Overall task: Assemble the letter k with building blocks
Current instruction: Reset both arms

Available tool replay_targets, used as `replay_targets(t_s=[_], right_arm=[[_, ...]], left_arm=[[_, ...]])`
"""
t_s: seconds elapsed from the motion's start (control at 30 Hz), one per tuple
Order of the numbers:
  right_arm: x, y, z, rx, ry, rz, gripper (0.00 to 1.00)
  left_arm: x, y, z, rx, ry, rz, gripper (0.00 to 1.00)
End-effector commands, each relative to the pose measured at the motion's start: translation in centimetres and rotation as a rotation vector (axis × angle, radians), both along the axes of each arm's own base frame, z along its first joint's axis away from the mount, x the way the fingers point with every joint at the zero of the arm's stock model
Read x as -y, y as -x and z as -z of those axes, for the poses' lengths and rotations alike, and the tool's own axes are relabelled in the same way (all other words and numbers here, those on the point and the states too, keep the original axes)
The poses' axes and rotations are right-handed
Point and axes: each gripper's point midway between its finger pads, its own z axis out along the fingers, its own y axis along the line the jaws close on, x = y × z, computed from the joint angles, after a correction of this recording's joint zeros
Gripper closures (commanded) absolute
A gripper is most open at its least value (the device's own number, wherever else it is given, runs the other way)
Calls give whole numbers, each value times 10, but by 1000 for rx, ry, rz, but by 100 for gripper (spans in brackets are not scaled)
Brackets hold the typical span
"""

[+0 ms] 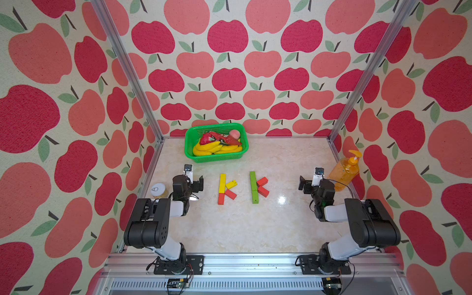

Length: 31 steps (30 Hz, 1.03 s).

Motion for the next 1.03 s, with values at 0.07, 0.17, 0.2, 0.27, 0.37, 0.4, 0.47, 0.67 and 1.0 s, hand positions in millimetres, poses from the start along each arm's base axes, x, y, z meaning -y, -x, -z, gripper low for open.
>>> replay_targets(t_s=[0.07, 0.17, 0.2, 0.27, 0.37, 0.4, 0.47, 0.67, 1.0], right_arm=[[-2, 1, -10, 49, 23, 3, 1], [-1, 4, -13, 77, 36, 15, 1], [-1, 4, -13, 76, 35, 16, 1], [10, 9, -17, 108, 35, 96, 1], [30, 18, -19, 138, -38, 159, 1], [31, 19, -19, 135, -47, 158, 1], [28, 17, -19, 137, -37, 147, 1], [-11, 2, -9, 38, -16, -88, 1], [-9, -1, -8, 26, -5, -69, 1]], left_arm=[[3, 1, -1, 9, 18, 12, 2], [3, 1, -1, 8, 18, 13, 2], [3, 1, -1, 9, 19, 13, 2], [3, 0, -1, 10, 18, 13, 2], [-6, 0, -1, 4, 28, -36, 2], [-11, 1, -2, 6, 28, -65, 2], [-13, 1, -3, 11, 24, -87, 2], [13, 3, -3, 14, 23, 80, 2], [5, 0, -1, -4, 31, 36, 2]])
